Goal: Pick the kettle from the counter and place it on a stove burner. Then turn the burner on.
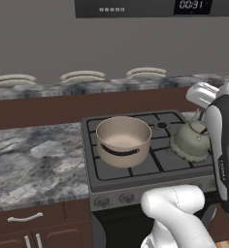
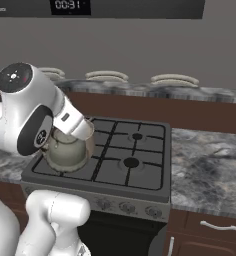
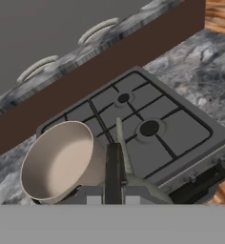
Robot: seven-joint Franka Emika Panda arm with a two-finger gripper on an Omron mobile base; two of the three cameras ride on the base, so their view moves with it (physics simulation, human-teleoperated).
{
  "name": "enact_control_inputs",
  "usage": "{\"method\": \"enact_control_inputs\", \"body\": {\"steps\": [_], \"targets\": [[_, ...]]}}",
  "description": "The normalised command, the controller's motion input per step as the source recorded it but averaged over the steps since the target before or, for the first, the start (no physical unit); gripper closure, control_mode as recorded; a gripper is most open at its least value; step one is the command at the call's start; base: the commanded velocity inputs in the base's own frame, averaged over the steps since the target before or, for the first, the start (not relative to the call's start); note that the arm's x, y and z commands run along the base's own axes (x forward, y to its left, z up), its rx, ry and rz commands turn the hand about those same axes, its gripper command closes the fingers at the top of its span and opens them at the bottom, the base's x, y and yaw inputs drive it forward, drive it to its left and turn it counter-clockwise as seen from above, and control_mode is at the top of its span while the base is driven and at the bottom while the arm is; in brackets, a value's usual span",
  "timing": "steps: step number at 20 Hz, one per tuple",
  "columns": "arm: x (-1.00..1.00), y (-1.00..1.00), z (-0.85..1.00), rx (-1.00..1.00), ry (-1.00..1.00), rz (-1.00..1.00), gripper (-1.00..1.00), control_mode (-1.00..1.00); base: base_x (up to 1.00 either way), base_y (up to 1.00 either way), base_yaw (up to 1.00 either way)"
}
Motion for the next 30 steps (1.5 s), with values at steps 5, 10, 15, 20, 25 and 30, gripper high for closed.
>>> {"method": "enact_control_inputs", "body": {"steps": [5, 10, 15, 20, 25, 30], "targets": [[0.0, -0.6, 0.07, 0.0, 0.0, 0.0, 1.0, -1.0, 0.0, 0.0, 0.0], [0.0, -0.52, 0.0, 0.0, 0.0, 0.0, 1.0, -1.0, 0.0, 0.0, 0.0], [0.03, -0.37, 0.0, 0.0, 0.0, 0.0, 1.0, -1.0, 0.0, 0.0, 0.0], [0.18, -0.09, 0.0, 0.0, 0.01, 0.0, 1.0, -1.0, 0.0, 0.0, 0.0], [0.23, 0.0, -0.05, 0.0, 0.06, 0.0, 1.0, -1.0, 0.0, 0.0, 0.0], [0.3, -0.07, -0.18, 0.0, 0.01, 0.02, 1.0, -1.0, 0.0, 0.0, 0.0]]}}
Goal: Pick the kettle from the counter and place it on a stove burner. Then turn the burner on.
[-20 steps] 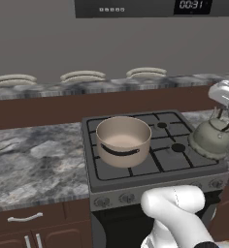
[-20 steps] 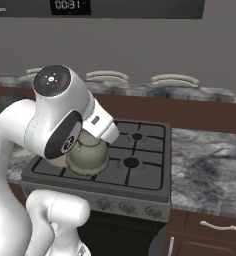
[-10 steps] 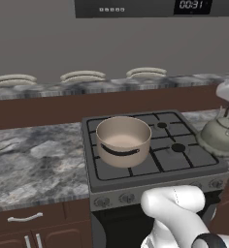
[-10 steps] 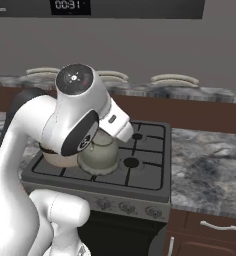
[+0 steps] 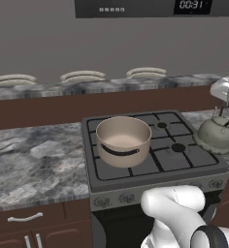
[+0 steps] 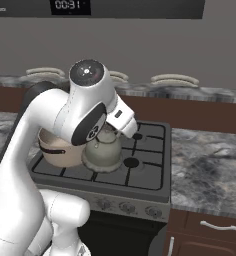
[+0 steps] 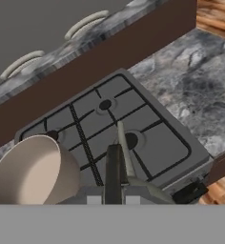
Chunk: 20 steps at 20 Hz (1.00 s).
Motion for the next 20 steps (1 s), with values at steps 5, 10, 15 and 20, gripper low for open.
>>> {"method": "enact_control_inputs", "body": {"steps": [5, 10, 15, 20], "targets": [[0.32, -0.11, -0.25, 0.0, 0.0, 0.03, 1.0, -1.0, 0.0, 0.0, 0.0], [0.27, -0.03, -0.23, 0.0, 0.0, 0.02, 1.0, -1.0, 0.0, 0.0, 0.0], [0.28, 0.0, -0.17, 0.0, 0.0, 0.01, 1.0, -1.0, 0.0, 0.0, 0.0], [0.32, 0.0, -0.24, 0.0, 0.0, 0.01, 1.0, -1.0, 0.0, 0.0, 0.0]]}}
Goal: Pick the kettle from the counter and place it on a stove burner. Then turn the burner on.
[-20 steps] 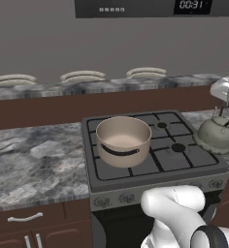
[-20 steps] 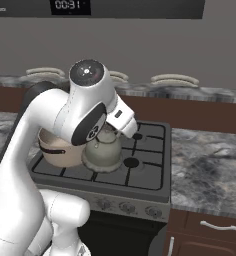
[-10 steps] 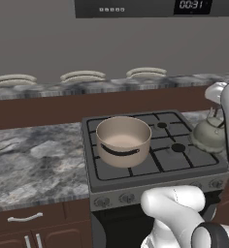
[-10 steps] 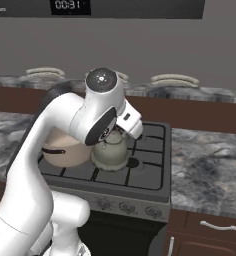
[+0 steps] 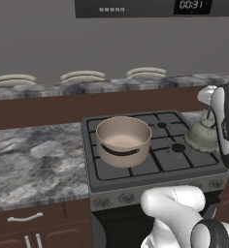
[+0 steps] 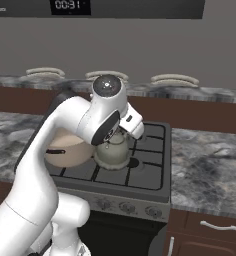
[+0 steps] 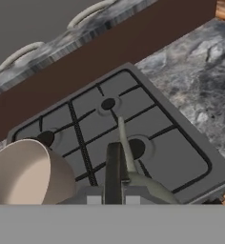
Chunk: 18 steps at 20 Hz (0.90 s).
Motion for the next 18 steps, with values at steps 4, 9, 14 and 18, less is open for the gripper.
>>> {"method": "enact_control_inputs", "body": {"steps": [4, 9, 14, 18], "targets": [[0.35, 0.0, -0.28, 0.0, 0.0, 0.02, 1.0, -1.0, 0.0, 0.0, 0.0], [0.4, -0.08, -0.2, 0.0, 0.0, 0.02, 1.0, -1.0, 0.0, 0.0, 0.0], [0.37, -0.19, -0.12, 0.0, 0.0, 0.02, 1.0, -1.0, 0.0, 0.0, 0.0], [0.35, -0.14, -0.12, 0.0, 0.0, 0.01, 1.0, -1.0, 0.0, 0.0, 0.0]]}}
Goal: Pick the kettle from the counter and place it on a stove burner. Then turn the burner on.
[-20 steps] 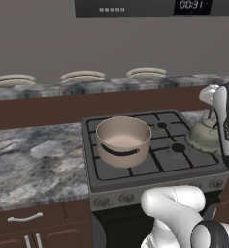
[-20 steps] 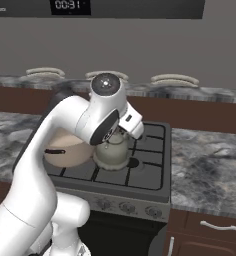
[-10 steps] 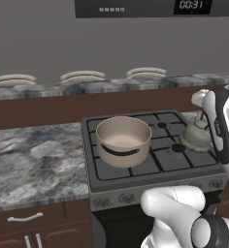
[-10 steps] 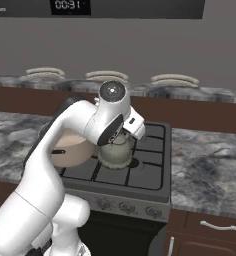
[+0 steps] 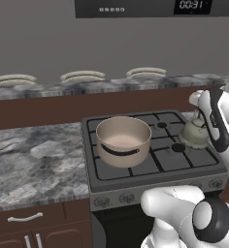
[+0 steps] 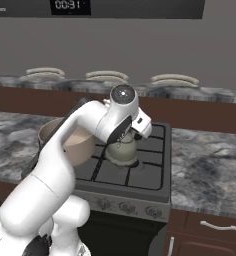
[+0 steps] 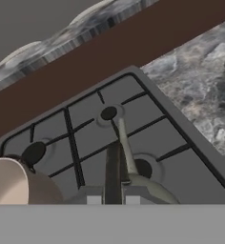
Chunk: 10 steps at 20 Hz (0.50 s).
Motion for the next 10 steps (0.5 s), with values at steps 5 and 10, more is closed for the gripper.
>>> {"method": "enact_control_inputs", "body": {"steps": [5, 10], "targets": [[0.36, -0.02, -0.17, 0.0, 0.0, 0.0, 1.0, -1.0, 0.0, 0.0, 0.0], [0.3, -0.1, -0.23, 0.0, 0.0, 0.02, 1.0, -1.0, 0.0, 0.0, 0.0]]}}
